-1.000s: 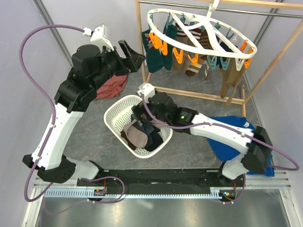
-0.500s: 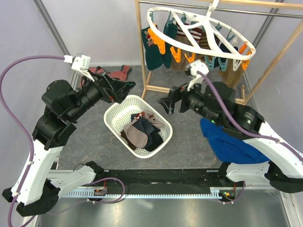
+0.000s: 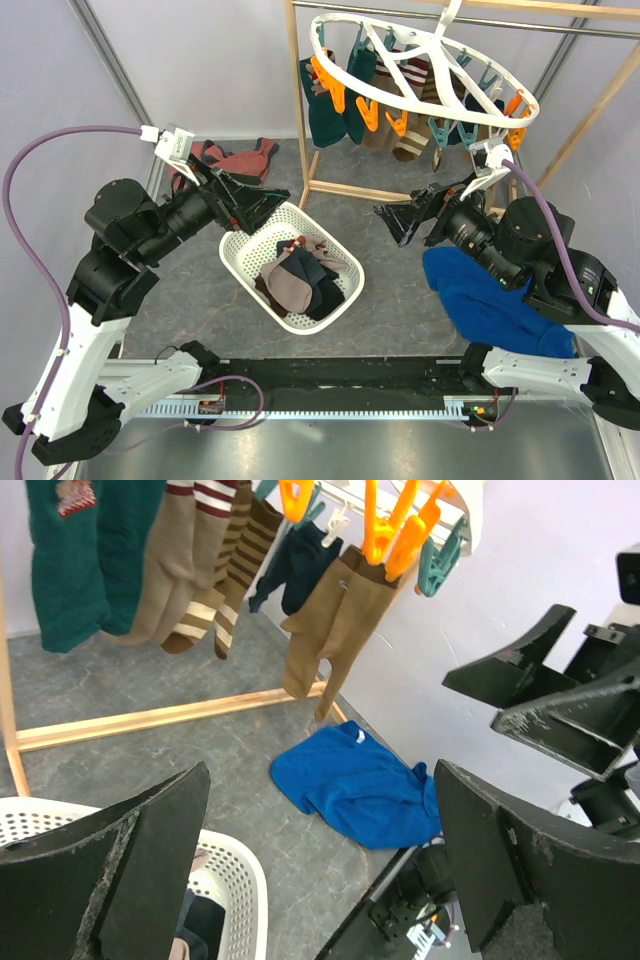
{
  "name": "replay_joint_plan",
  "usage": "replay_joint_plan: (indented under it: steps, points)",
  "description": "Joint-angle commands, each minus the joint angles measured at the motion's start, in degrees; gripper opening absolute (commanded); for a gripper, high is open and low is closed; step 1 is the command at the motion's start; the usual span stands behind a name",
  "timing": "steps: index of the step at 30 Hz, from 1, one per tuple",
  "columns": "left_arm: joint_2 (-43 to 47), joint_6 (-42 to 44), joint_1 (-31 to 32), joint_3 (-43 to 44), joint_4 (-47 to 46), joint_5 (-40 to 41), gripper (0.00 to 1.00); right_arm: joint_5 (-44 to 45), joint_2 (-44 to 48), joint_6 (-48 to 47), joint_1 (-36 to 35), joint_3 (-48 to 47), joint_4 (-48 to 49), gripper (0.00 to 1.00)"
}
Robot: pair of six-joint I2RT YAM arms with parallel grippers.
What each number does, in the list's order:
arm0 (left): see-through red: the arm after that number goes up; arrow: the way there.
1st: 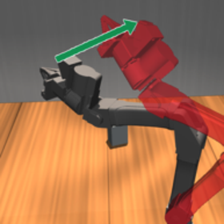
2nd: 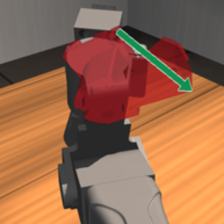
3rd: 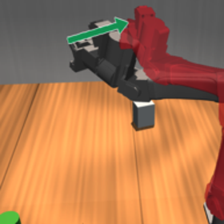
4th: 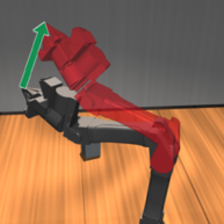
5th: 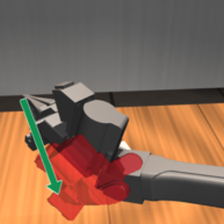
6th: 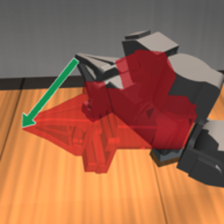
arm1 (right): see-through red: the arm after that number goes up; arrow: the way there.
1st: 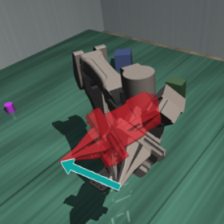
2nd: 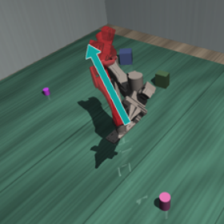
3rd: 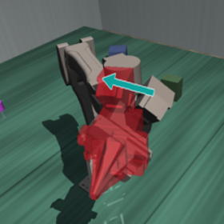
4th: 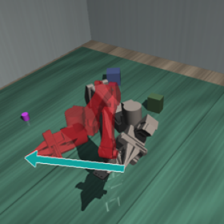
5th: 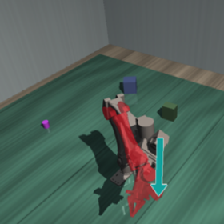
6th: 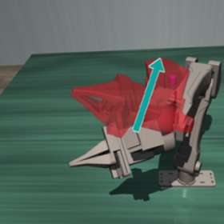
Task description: Remove the socks clipped to the hanger
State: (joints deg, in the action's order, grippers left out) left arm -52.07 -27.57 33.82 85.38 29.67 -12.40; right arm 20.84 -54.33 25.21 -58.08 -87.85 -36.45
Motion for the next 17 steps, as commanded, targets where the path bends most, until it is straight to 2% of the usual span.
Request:
replay_joint_plan:
  steps: [1,17]
  points:
    - [1.44,-1.43,-0.07,-1.09,-2.34,-2.89,0.99,3.5,0.62,2.56,-0.19,0.75,1.29,0.98]
    - [3.56,-2.75,-0.16,-2.15,-1.9,-3.15,0.99,3.59,2.12,5.28,-0.1,1.54,1.64,0.98]
